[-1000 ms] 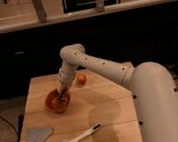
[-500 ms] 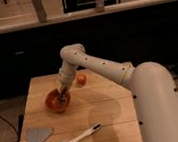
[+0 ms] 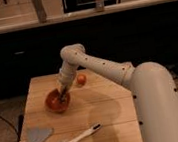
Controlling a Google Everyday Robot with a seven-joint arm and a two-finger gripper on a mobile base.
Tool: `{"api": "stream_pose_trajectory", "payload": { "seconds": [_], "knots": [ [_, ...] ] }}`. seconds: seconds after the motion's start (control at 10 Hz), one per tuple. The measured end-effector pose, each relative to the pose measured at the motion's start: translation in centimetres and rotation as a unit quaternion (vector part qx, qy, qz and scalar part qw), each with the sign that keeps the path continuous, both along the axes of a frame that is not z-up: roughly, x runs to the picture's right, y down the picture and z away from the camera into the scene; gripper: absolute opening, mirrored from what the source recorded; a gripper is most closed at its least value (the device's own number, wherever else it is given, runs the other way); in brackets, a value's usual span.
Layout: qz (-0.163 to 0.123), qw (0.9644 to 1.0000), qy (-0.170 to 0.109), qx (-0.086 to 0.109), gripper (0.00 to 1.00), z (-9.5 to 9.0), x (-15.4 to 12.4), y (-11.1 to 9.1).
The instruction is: Place grapes in red bowl
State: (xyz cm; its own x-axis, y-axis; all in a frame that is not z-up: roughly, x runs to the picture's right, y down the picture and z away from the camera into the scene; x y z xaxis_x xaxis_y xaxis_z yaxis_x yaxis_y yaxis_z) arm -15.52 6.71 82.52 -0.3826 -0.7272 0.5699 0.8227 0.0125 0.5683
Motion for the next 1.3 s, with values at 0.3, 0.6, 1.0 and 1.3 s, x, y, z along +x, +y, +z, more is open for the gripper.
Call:
{"api": "stream_pose_trajectory", "payload": {
  "seconds": [0.3, 0.6, 1.0, 1.3],
  "knots": [
    [-0.006, 1.0, -0.001, -0.002, 0.64, -0.02, -0.41, -0.25],
    [-0.012, 0.9999, -0.004, -0.005, 0.8, -0.14, -0.94, -0.35],
    [-0.017, 0.9998, -0.004, -0.006, 0.8, -0.39, -1.06, -0.65],
    [-0.017, 0.9998, -0.011, -0.008, 0.8, -0.56, -1.08, -0.93]
  ]
}}
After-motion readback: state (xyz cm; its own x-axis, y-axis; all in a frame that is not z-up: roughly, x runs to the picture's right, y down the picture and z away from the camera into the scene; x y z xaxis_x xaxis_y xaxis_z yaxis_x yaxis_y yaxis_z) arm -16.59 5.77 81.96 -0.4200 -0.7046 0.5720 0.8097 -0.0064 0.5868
